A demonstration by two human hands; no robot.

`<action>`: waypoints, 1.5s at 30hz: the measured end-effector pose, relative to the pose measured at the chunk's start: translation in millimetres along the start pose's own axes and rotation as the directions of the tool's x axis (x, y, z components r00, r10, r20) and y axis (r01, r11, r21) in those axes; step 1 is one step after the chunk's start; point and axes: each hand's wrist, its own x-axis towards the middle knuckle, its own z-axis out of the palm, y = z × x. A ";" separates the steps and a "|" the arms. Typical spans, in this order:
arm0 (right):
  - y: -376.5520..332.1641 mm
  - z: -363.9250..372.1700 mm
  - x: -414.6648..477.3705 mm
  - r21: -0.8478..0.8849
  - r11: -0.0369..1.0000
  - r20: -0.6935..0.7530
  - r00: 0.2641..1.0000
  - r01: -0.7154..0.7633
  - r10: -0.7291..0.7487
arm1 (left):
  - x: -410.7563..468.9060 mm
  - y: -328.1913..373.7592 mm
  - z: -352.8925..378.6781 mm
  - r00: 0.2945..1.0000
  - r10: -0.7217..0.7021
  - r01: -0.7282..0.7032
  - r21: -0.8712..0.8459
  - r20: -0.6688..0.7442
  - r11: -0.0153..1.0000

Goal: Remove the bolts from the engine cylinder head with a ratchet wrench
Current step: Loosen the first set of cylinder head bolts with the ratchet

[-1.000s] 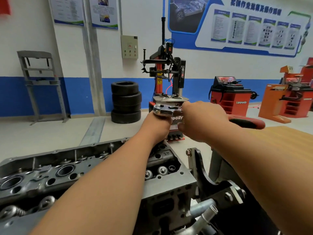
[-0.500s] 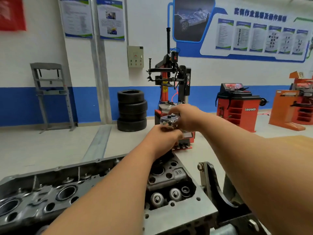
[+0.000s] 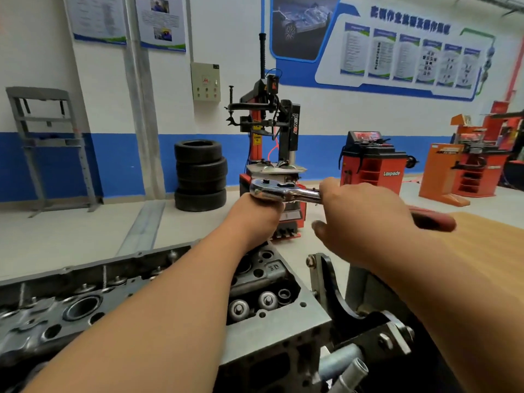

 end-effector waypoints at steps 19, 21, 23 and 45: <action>-21.1 49.5 116.1 0.354 0.935 0.146 0.985 0.033 -0.090 | 7.7 -6.6 -7.2 0.988 0.008 0.001 -0.057 0.157 0.998; -9.8 38.6 91.5 0.285 0.958 0.158 0.987 -0.046 0.000 | 4.9 -4.2 -6.6 0.990 0.010 0.001 -0.077 0.140 0.997; 1.8 24.0 54.8 0.229 0.969 0.134 0.989 -0.089 0.060 | 4.5 -4.4 -4.6 0.991 0.014 -0.009 -0.039 0.136 0.999; -25.4 74.8 137.0 0.321 0.944 -0.015 0.998 0.069 -0.068 | 8.3 -8.4 -4.3 0.982 -0.085 0.146 -0.390 0.171 0.909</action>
